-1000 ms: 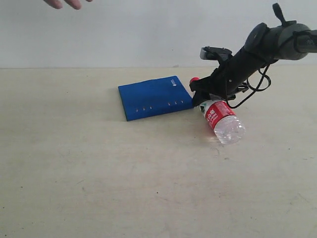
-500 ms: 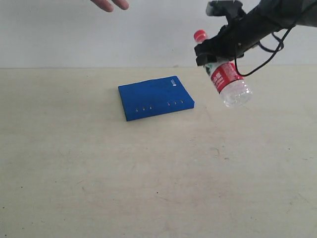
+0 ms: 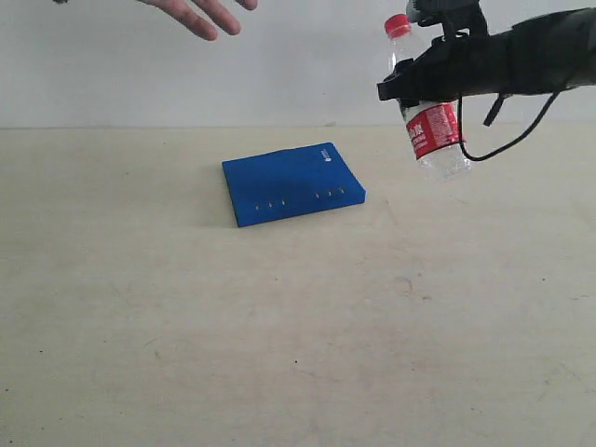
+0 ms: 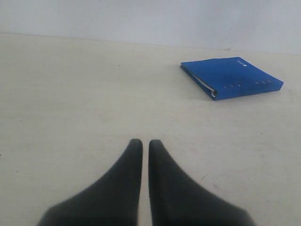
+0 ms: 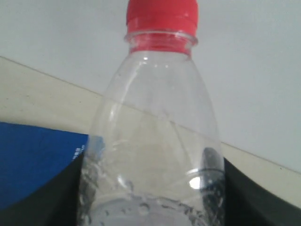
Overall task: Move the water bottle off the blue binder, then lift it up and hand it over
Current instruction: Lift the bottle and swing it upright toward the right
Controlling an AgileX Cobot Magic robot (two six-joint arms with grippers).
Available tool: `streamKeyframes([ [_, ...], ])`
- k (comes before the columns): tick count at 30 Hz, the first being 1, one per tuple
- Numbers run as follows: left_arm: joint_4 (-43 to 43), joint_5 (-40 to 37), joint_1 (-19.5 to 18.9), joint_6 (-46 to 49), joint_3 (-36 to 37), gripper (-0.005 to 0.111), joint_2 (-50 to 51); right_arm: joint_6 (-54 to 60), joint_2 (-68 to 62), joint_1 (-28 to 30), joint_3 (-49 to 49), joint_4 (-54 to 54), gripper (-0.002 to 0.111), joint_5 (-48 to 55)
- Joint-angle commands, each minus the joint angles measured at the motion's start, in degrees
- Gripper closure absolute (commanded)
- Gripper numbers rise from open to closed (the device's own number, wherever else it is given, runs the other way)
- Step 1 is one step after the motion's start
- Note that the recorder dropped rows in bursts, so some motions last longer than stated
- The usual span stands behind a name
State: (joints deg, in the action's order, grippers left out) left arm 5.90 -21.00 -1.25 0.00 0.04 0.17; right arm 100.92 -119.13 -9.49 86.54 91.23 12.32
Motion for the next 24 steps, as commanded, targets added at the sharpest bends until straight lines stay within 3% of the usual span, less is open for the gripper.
streamKeyframes([
  [1, 0.3, 0.4, 0.5, 0.0, 0.0, 0.102, -0.2, 11.8, 7.4, 3.1, -5.7, 8.7, 0.107, 14.4],
  [8, 0.3, 0.4, 0.5, 0.0, 0.0, 0.102, -0.2, 19.1, 24.1, 15.6, -22.1, 8.7, 0.107, 27.5],
  [12, 0.3, 0.4, 0.5, 0.0, 0.0, 0.102, -0.2, 20.1, 21.6, 15.1, -27.1, 8.7, 0.107, 25.4],
  [14, 0.3, 0.4, 0.5, 0.0, 0.0, 0.102, -0.2, 9.7, 19.6, 14.3, -27.6, -0.4, 0.107, 25.4],
  [19, 0.3, 0.4, 0.5, 0.0, 0.0, 0.102, -0.2, -19.5, 16.9, 11.7, -27.6, -36.1, 0.107, 23.7],
  [24, 0.3, 0.4, 0.5, 0.0, 0.0, 0.102, -0.2, -31.4, 12.8, 9.9, -27.6, -50.6, 0.107, 24.7],
])
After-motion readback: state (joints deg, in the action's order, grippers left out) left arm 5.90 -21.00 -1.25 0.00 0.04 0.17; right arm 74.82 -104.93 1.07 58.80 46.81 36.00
